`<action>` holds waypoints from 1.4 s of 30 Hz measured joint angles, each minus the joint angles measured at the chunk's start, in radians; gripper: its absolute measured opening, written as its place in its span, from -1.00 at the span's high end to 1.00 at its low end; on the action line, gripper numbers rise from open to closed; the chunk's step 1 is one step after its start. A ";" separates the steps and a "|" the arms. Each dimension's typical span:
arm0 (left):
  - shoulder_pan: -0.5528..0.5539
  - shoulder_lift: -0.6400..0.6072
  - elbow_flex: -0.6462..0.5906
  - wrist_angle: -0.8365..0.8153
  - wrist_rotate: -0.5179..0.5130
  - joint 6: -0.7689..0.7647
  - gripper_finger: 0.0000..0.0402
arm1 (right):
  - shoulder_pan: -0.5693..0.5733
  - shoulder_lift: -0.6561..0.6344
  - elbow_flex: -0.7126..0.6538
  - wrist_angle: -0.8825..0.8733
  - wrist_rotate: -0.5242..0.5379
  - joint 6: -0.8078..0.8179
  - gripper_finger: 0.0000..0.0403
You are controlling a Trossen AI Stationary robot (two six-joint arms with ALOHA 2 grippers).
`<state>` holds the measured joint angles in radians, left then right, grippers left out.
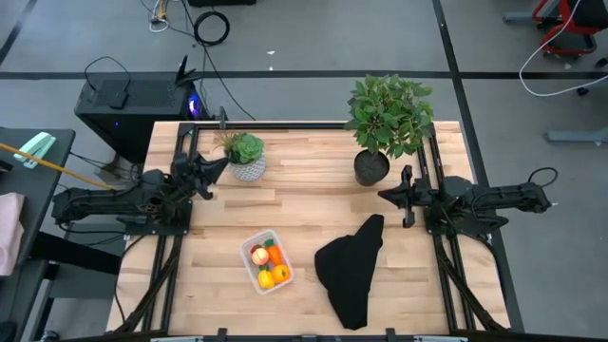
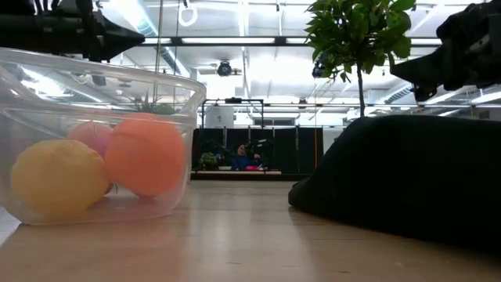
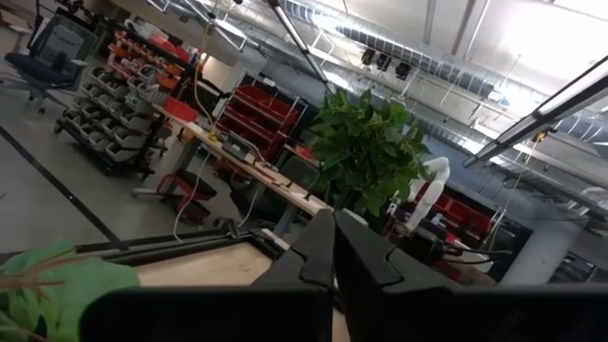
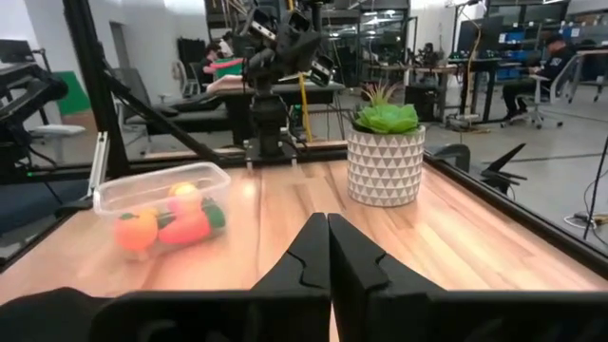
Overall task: Pick and placing Produce into tupperware
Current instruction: Return to home position
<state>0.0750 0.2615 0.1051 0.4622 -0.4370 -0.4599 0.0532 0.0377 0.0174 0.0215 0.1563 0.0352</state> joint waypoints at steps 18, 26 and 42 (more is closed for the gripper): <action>0.000 -0.002 0.000 0.056 0.167 0.270 0.97 | 0.000 0.001 0.000 0.001 0.000 0.100 1.00; 0.000 -0.002 -0.001 -0.081 0.262 0.243 0.97 | 0.000 0.001 0.000 0.001 0.000 0.124 1.00; 0.001 -0.001 -0.095 0.135 0.217 0.316 0.97 | 0.000 0.001 0.000 0.002 0.012 0.131 1.00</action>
<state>0.0761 0.2607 0.0097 0.5976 -0.2202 -0.1440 0.0532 0.0383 0.0177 0.0231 0.1681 0.1661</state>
